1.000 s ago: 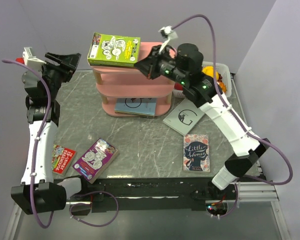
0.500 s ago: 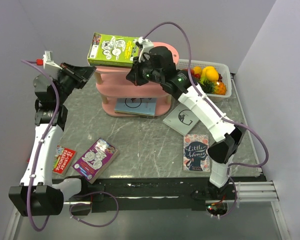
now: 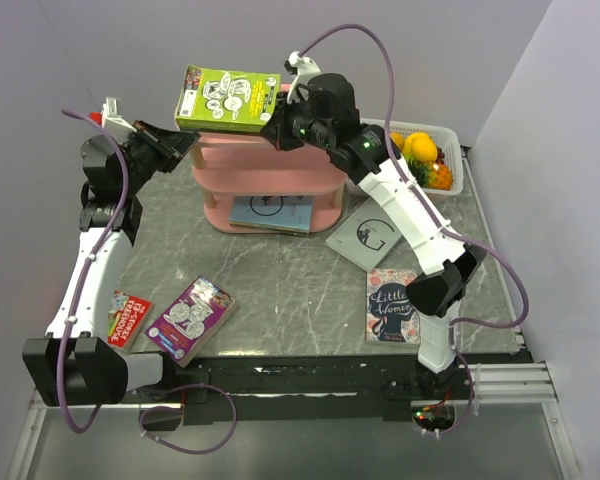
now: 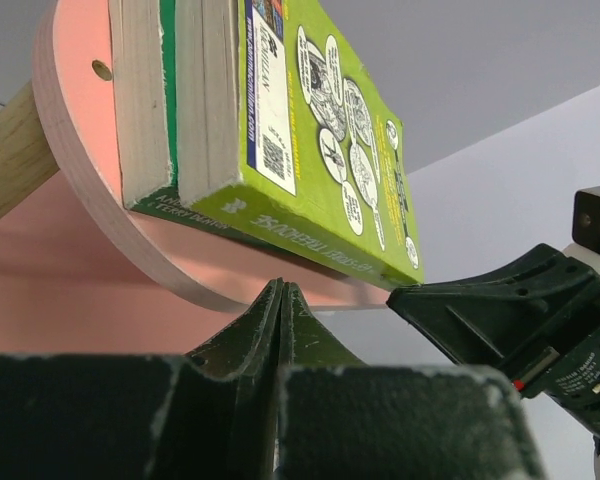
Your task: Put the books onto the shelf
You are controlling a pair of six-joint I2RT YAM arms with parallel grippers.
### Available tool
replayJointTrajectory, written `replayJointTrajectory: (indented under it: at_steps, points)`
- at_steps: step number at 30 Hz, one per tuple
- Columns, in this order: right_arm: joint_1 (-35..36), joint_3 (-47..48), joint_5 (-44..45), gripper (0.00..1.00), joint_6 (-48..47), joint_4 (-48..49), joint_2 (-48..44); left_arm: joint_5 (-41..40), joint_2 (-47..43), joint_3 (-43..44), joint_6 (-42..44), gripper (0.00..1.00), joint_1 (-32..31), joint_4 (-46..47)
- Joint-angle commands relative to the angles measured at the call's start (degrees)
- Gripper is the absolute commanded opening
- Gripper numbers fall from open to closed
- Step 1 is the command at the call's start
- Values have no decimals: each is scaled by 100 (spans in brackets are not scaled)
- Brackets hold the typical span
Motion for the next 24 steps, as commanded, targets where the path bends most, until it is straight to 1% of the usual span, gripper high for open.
replayJointTrajectory:
  at_steps: [1,10,16,24]
  points:
    - [-125,439,41,0,20,-158,208,97,106,352,45,7,-20,382]
    - [-213,528,14,0,91,35,235,79,300,527,28,8,-11,461]
    - [-222,590,-47,0,170,105,279,79,484,756,107,8,-20,338]
    - [-222,581,-109,0,170,141,305,18,599,817,142,8,-3,347]
